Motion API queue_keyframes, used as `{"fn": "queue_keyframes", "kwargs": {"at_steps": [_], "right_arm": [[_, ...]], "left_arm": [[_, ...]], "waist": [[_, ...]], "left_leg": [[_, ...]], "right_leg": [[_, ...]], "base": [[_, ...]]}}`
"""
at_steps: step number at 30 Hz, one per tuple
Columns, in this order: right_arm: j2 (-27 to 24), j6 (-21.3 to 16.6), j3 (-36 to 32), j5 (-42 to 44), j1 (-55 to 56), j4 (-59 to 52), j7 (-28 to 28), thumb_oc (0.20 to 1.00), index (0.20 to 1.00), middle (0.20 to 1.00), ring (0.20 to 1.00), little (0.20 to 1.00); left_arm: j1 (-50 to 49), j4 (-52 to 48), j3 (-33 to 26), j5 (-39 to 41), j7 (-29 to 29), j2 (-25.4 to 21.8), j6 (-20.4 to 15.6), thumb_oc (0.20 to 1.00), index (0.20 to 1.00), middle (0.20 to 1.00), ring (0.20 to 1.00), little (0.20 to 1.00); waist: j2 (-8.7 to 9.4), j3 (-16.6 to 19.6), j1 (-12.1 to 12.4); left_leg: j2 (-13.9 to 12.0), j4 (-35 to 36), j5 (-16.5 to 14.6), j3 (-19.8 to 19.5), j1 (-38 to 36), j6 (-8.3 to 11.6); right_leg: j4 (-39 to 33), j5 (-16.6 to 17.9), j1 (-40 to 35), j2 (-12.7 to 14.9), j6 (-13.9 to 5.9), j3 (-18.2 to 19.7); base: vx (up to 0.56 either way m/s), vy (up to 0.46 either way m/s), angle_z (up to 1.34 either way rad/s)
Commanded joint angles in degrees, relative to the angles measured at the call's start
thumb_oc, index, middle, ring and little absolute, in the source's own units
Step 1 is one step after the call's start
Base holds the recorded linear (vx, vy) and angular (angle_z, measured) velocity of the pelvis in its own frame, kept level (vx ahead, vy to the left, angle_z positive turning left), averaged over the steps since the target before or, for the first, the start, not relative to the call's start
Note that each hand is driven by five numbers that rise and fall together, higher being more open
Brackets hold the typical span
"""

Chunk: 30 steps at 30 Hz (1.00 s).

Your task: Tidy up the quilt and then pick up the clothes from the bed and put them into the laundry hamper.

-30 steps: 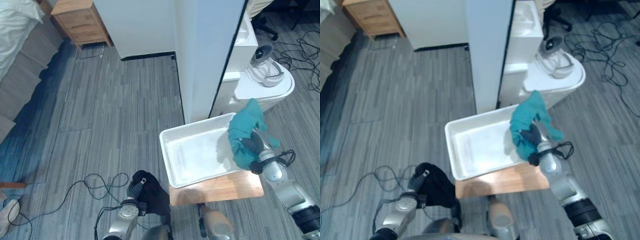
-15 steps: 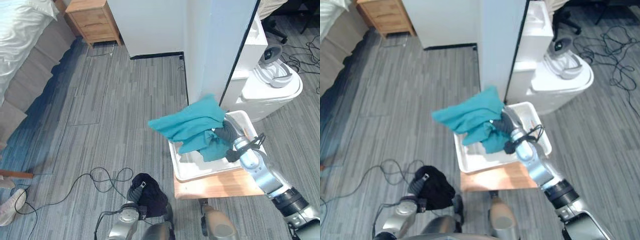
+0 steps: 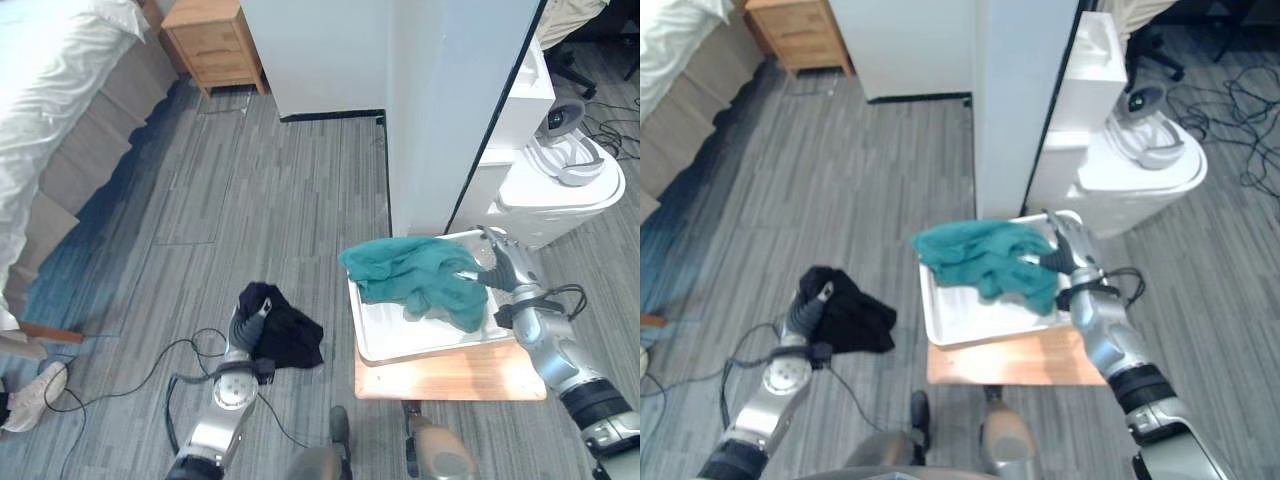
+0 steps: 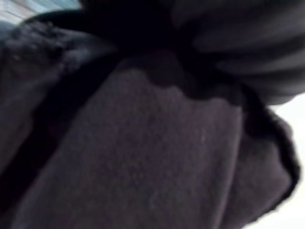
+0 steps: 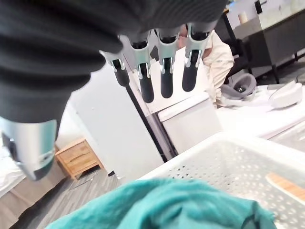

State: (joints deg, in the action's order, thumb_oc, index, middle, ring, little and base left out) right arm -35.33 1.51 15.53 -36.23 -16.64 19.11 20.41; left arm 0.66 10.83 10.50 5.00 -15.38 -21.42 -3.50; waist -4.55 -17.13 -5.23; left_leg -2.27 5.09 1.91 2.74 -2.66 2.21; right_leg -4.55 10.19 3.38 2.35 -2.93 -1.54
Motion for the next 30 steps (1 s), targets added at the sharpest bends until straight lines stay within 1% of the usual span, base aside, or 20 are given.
{"fn": "queue_keyframes", "kwargs": {"at_steps": [1,2,3,4,7,9,10,11,12,14,15,16,17,20,24,25,27,28,29,30], "right_arm": [[-1.48,-1.29,-0.89,-4.58,3.39,-0.09,2.61,1.000,1.000,1.000,1.000,1.000],[-1.97,-1.42,-1.48,-5.09,5.01,0.13,2.52,1.000,1.000,1.000,1.000,1.000],[-2.02,-1.42,-1.77,-5.16,5.36,-0.13,2.43,1.000,1.000,1.000,1.000,1.000],[-2.64,-1.50,-2.53,-5.38,7.03,-0.18,2.49,1.000,1.000,1.000,1.000,1.000],[-3.25,-1.64,-5.43,-4.63,12.89,-0.03,2.69,1.000,1.000,1.000,1.000,1.000],[-3.33,-1.72,-6.04,-4.63,13.81,-0.39,2.71,1.000,1.000,1.000,1.000,1.000],[-2.70,-1.90,-6.26,-4.08,15.47,-0.10,2.80,1.000,1.000,1.000,1.000,1.000],[-2.71,-1.90,-6.38,-4.06,15.50,-0.13,2.81,1.000,1.000,1.000,1.000,1.000],[-2.24,-2.04,-6.03,-3.69,16.52,0.26,2.85,1.000,1.000,1.000,1.000,1.000],[-1.70,-2.34,-5.44,-3.00,17.32,0.88,2.71,1.000,1.000,1.000,1.000,1.000],[-1.71,-2.34,-5.49,-2.99,17.33,0.87,2.71,1.000,1.000,1.000,1.000,1.000],[-1.50,-2.50,-5.07,-2.62,17.63,1.11,2.43,1.000,1.000,1.000,1.000,1.000],[-1.02,-2.72,-4.37,-2.19,18.26,1.60,2.17,1.000,1.000,1.000,1.000,1.000],[-0.64,-2.83,-3.34,-1.89,18.02,1.86,2.26,1.000,1.000,1.000,1.000,1.000],[1.00,-2.74,-0.84,-0.93,16.98,4.74,1.81,1.000,1.000,1.000,1.000,1.000],[2.16,-2.02,0.28,0.33,16.46,7.47,1.54,1.000,1.000,1.000,1.000,1.000],[2.57,-1.70,0.66,0.82,16.18,8.69,1.41,1.000,1.000,1.000,1.000,1.000],[3.26,-1.14,1.21,1.27,15.74,10.64,1.28,1.000,1.000,1.000,1.000,1.000],[4.20,-0.38,1.75,2.29,15.06,13.24,0.91,1.000,1.000,1.000,1.000,1.000],[4.24,-0.40,1.82,2.32,14.92,13.39,0.97,1.000,1.000,1.000,1.000,1.000]], "left_arm": [[5.24,-3.99,0.44,-4.61,-1.20,-3.34,-6.05,0.200,0.200,0.200,0.200,0.200],[6.34,-4.89,0.61,-4.91,-0.77,-3.72,-6.19,0.200,0.200,0.200,0.200,0.200],[6.38,-4.88,0.77,-4.91,-0.74,-3.70,-6.17,0.200,0.200,0.200,0.200,0.200],[7.42,-5.65,1.15,-4.96,-0.64,-3.95,-6.56,0.200,0.200,0.200,0.200,0.200],[13.81,-7.43,4.26,-6.41,-0.45,-3.28,-6.65,0.200,0.200,0.200,0.200,0.200],[14.80,-6.86,4.87,-6.60,-0.67,-2.96,-6.74,0.200,0.200,0.200,0.200,0.200],[18.53,-6.64,6.59,-7.22,-1.41,-1.47,-6.27,0.200,0.200,0.200,0.200,0.200],[18.80,-6.36,6.73,-7.25,-1.51,-1.38,-6.35,0.200,0.200,0.200,0.200,0.200],[21.37,-4.85,8.36,-7.59,-1.93,-0.24,-5.97,0.200,0.200,0.200,0.200,0.200],[24.00,-2.71,9.90,-7.76,-2.27,1.09,-5.83,0.200,0.200,0.200,0.200,0.200],[24.18,-2.46,9.97,-7.76,-2.33,1.16,-5.94,0.200,0.200,0.200,0.200,0.200],[25.37,-1.28,10.70,-7.64,-2.44,2.02,-5.90,0.200,0.200,0.200,0.200,0.200],[26.97,0.89,11.91,-7.63,-2.46,3.35,-5.25,0.200,0.200,0.200,0.200,0.200],[28.36,3.74,13.12,-7.99,-2.92,4.20,-4.71,0.200,0.200,0.200,0.200,0.200],[28.12,12.05,14.90,-9.99,-3.12,6.04,-2.78,0.200,0.200,0.200,0.200,0.200],[27.00,17.17,15.06,-8.25,-2.80,8.48,-1.39,0.200,0.200,0.200,0.200,0.200],[26.92,19.04,15.13,-7.26,-2.24,9.30,-1.23,0.206,0.206,0.206,0.206,0.206],[26.35,21.20,15.03,-6.33,-1.88,10.07,-0.73,1.000,1.000,1.000,1.000,1.000],[26.05,24.76,14.69,-5.84,-1.99,10.80,0.29,1.000,1.000,1.000,1.000,1.000],[26.16,24.92,14.66,-5.84,-2.02,10.84,0.22,1.000,1.000,1.000,1.000,1.000]], "waist": [[3.69,4.03,-2.07],[3.80,4.34,-2.92],[3.76,4.35,-2.72],[3.88,4.69,-3.50],[4.32,5.84,-7.27],[4.27,5.96,-7.34],[4.55,6.55,-9.28],[4.52,6.51,-9.15],[4.77,6.93,-10.75],[5.03,7.22,-12.11],[5.01,7.20,-11.96],[5.08,7.34,-12.49],[5.23,7.68,-13.66],[5.27,7.75,-14.29],[5.34,7.72,-14.94],[5.50,7.64,-14.98],[5.44,7.64,-15.00],[5.41,7.54,-14.99],[5.41,7.38,-14.83],[5.40,7.38,-14.85]], "left_leg": [[0.17,-0.09,-4.41,1.89,-2.88,2.12],[0.06,-0.09,-4.49,2.18,-3.12,2.17],[0.04,-0.09,-4.54,2.23,-3.20,2.18],[-0.11,-0.09,-4.66,2.47,-3.48,2.22],[-0.49,-0.09,-5.04,4.07,-4.44,2.39],[-0.58,-0.09,-5.19,4.38,-4.61,2.40],[-0.77,-0.09,-5.39,5.25,-4.95,2.42],[-0.78,-0.09,-5.41,5.30,-4.95,2.42],[-0.82,-0.09,-5.55,6.03,-5.15,2.39],[-0.96,-0.09,-5.71,7.13,-5.40,2.39],[-0.96,-0.09,-5.74,7.25,-5.41,2.39],[-1.02,-0.09,-5.88,7.82,-5.57,2.40],[-1.11,-0.09,-6.00,8.60,-5.84,2.42],[-1.16,-0.09,-6.12,9.32,-5.85,2.38],[-1.18,-0.09,-6.13,10.32,-5.46,2.07],[-1.13,-0.09,-6.02,10.64,-5.30,2.02],[-1.11,-0.09,-5.96,10.73,-5.18,2.03],[-1.06,-0.09,-5.90,10.68,-5.05,2.00],[-1.00,-0.09,-5.75,10.62,-4.73,2.04],[-1.00,-0.09,-5.75,10.63,-4.69,2.04]], "right_leg": [[0.33,-3.02,-0.33,5.31,-7.38,5.45],[0.35,-3.01,-0.38,5.22,-7.44,5.72],[0.35,-3.04,-0.43,5.19,-7.44,5.76],[0.37,-3.05,-0.50,5.09,-7.47,6.16],[0.47,-2.90,-0.58,4.55,-7.63,7.73],[0.44,-2.93,-0.56,4.45,-7.67,7.97],[0.39,-2.74,-0.37,4.14,-7.85,8.79],[0.40,-2.74,-0.34,4.12,-7.86,8.84],[0.38,-2.54,-0.01,3.73,-8.02,9.66],[0.33,-2.25,0.40,3.27,-8.24,10.75],[0.34,-2.24,0.44,3.25,-8.25,10.87],[0.34,-2.14,0.69,2.99,-8.33,11.51],[0.26,-1.98,0.96,2.62,-8.40,12.53],[0.26,-1.82,1.56,2.17,-8.51,13.51],[0.28,-1.47,2.75,1.01,-8.55,15.48],[0.41,-1.30,3.17,0.79,-8.34,15.98],[0.44,-1.25,3.36,0.74,-8.28,16.13],[0.50,-1.17,3.63,0.72,-8.20,16.17],[0.52,-1.11,3.96,0.73,-8.13,16.21],[0.52,-1.11,4.01,0.73,-8.13,16.21]], "base": [[0.03,0.025,-0.06],[0.02,0.020,-0.07],[0.03,0.010,-0.09],[0.02,0.008,-0.23],[0.05,0.022,-0.20],[0.02,0.006,-0.26],[0.01,-0.004,-0.35],[0.02,-0.009,-0.36],[0.02,-0.011,-0.30],[0.01,-0.011,-0.30],[0.01,-0.006,-0.44],[0.03,-0.023,-0.47],[0.03,-0.038,-0.39],[0.01,-0.028,-0.38],[0.00,-0.031,-0.22],[0.00,-0.027,-0.38],[0.00,-0.014,-0.25],[0.00,-0.016,-0.09],[0.00,-0.016,-0.07],[-0.01,-0.016,-0.07]]}}
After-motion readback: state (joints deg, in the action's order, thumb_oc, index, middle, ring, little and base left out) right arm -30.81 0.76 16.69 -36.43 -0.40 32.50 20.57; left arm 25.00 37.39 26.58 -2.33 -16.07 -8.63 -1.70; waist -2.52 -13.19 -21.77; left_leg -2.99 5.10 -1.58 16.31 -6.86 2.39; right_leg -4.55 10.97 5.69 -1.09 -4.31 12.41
